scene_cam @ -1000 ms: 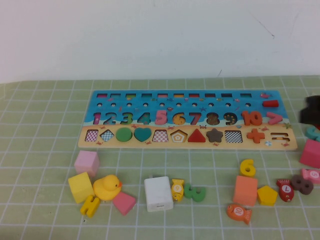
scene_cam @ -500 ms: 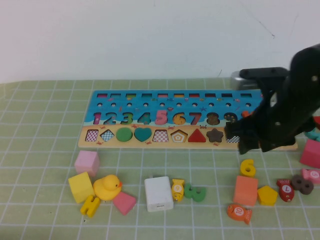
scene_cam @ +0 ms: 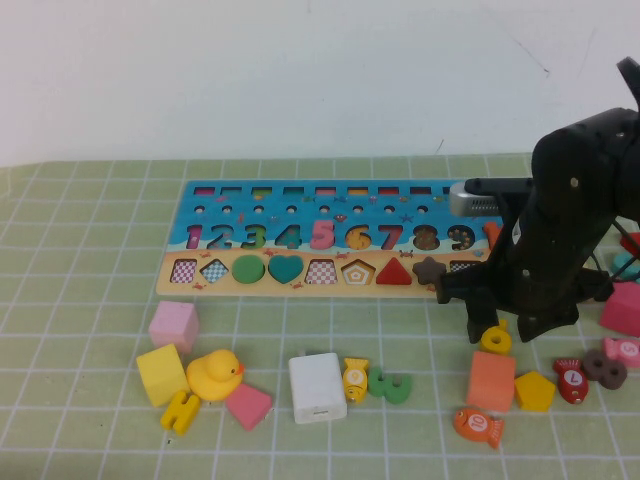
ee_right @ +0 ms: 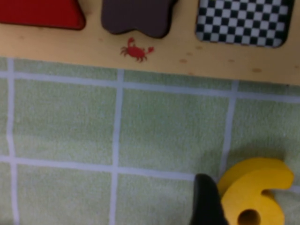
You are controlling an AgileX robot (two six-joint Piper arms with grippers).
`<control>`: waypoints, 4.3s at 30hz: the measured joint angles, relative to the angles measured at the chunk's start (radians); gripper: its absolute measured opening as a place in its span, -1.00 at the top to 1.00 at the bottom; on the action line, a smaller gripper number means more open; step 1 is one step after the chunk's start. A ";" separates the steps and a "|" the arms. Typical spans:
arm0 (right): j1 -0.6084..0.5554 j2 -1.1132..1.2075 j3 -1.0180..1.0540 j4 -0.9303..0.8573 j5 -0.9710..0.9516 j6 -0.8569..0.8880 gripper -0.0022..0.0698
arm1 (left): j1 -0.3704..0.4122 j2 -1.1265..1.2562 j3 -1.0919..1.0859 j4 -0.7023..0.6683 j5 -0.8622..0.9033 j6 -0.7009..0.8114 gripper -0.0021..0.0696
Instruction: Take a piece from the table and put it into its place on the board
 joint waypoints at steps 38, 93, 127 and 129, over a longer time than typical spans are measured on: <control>0.000 0.214 -0.529 0.139 -0.084 -0.220 0.19 | 0.000 0.000 0.000 0.000 0.000 0.000 0.95; 0.048 0.460 -0.903 0.101 0.091 -0.324 -0.14 | 0.000 0.000 0.000 0.000 0.000 0.000 0.95; 0.049 -0.424 -0.453 -0.184 0.288 -0.429 0.94 | 0.000 0.000 0.000 0.000 0.000 0.000 0.95; 0.049 -0.495 -0.321 -0.184 0.285 -0.417 0.94 | 0.000 0.000 0.000 0.000 0.000 0.000 0.95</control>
